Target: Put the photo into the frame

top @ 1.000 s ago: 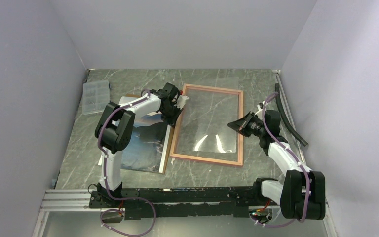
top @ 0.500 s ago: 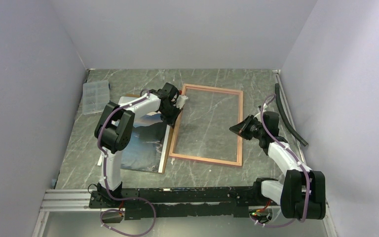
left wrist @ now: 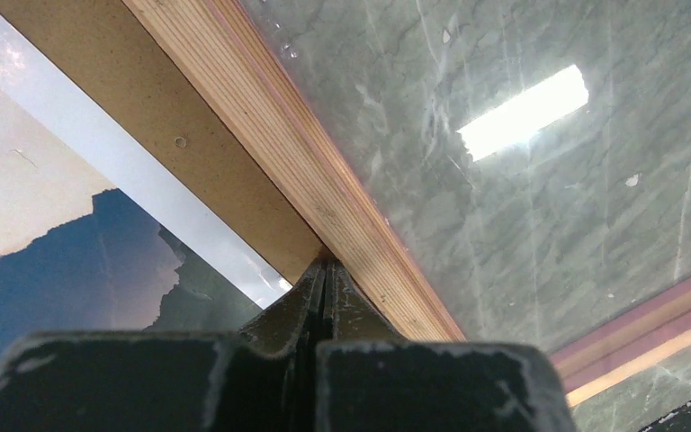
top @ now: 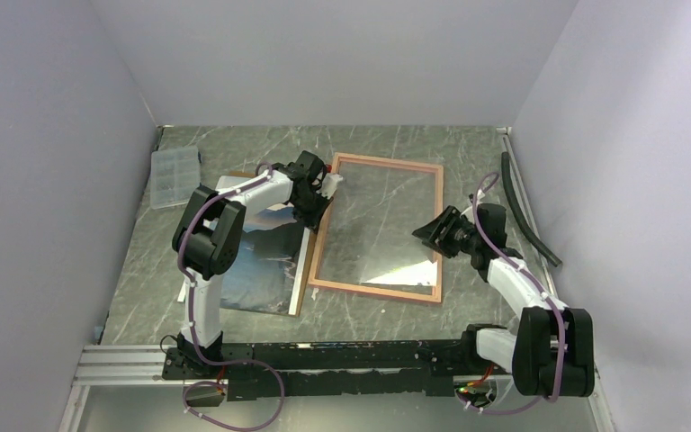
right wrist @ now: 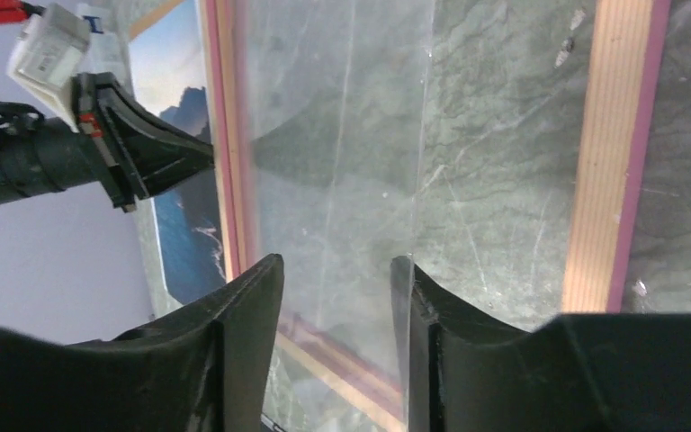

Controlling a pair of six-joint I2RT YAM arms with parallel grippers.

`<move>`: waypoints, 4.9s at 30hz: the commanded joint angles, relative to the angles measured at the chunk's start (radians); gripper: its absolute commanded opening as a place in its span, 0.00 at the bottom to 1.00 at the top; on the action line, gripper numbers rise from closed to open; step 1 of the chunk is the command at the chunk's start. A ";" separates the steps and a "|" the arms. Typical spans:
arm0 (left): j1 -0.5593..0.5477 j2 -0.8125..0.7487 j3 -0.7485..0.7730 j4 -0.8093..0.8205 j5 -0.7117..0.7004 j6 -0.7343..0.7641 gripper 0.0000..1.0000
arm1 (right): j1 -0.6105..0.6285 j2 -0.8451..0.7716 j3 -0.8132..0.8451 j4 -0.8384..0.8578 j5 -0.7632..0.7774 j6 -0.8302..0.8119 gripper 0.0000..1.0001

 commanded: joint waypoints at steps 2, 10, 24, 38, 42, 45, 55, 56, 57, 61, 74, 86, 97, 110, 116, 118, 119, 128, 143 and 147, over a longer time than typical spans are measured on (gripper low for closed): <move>-0.013 -0.023 -0.016 -0.002 0.044 -0.004 0.03 | 0.008 -0.001 0.075 -0.105 0.066 -0.058 0.57; -0.002 -0.024 -0.015 -0.006 0.044 0.001 0.03 | 0.014 0.034 0.169 -0.258 0.190 -0.137 0.84; 0.001 -0.023 -0.009 -0.013 0.044 0.005 0.03 | 0.031 0.120 0.236 -0.351 0.321 -0.199 0.90; 0.001 -0.029 -0.013 -0.008 0.037 0.006 0.03 | 0.077 0.198 0.247 -0.311 0.325 -0.183 0.88; 0.001 -0.027 -0.014 -0.006 0.037 0.008 0.03 | 0.080 0.216 0.242 -0.301 0.324 -0.177 0.86; 0.002 -0.022 -0.015 -0.003 0.039 0.009 0.03 | 0.083 0.224 0.235 -0.290 0.312 -0.170 0.86; 0.002 0.009 -0.015 0.014 0.050 0.009 0.03 | 0.150 0.219 0.216 -0.208 0.213 -0.088 0.80; 0.001 0.012 -0.013 0.014 0.051 0.009 0.03 | 0.160 0.216 0.220 -0.210 0.214 -0.081 0.80; 0.001 0.011 -0.014 0.015 0.052 0.009 0.03 | 0.169 0.212 0.225 -0.209 0.209 -0.077 0.80; 0.001 0.008 -0.015 0.012 0.051 0.011 0.03 | 0.178 0.192 0.245 -0.227 0.214 -0.076 0.80; 0.024 -0.020 0.010 -0.015 0.062 0.020 0.03 | 0.144 0.134 0.366 -0.448 0.505 -0.182 0.85; 0.023 0.012 -0.001 0.011 0.064 0.011 0.03 | 0.125 0.184 0.249 -0.379 0.491 -0.154 0.92; 0.021 0.028 -0.006 0.022 0.073 0.009 0.03 | 0.154 0.168 0.203 -0.391 0.485 -0.134 0.93; 0.001 0.085 -0.012 0.027 0.113 0.016 0.03 | 0.151 0.110 0.167 -0.160 -0.038 0.001 0.90; -0.005 0.103 -0.001 0.022 0.139 0.026 0.03 | 0.151 -0.048 0.116 0.118 -0.308 0.174 0.87; -0.005 0.106 -0.001 0.020 0.146 0.029 0.03 | 0.151 -0.098 0.101 0.195 -0.352 0.228 0.86; -0.004 0.105 -0.003 0.020 0.148 0.029 0.03 | 0.151 -0.121 0.095 0.222 -0.361 0.248 0.86; -0.012 0.095 -0.013 0.018 0.169 0.033 0.03 | 0.154 -0.199 0.015 0.596 -0.406 0.482 0.84; -0.013 0.050 -0.032 0.008 0.196 0.022 0.03 | 0.216 -0.061 0.052 0.839 -0.298 0.597 0.83; -0.013 0.041 -0.041 0.010 0.206 0.022 0.03 | 0.273 0.052 0.097 0.976 -0.290 0.655 0.82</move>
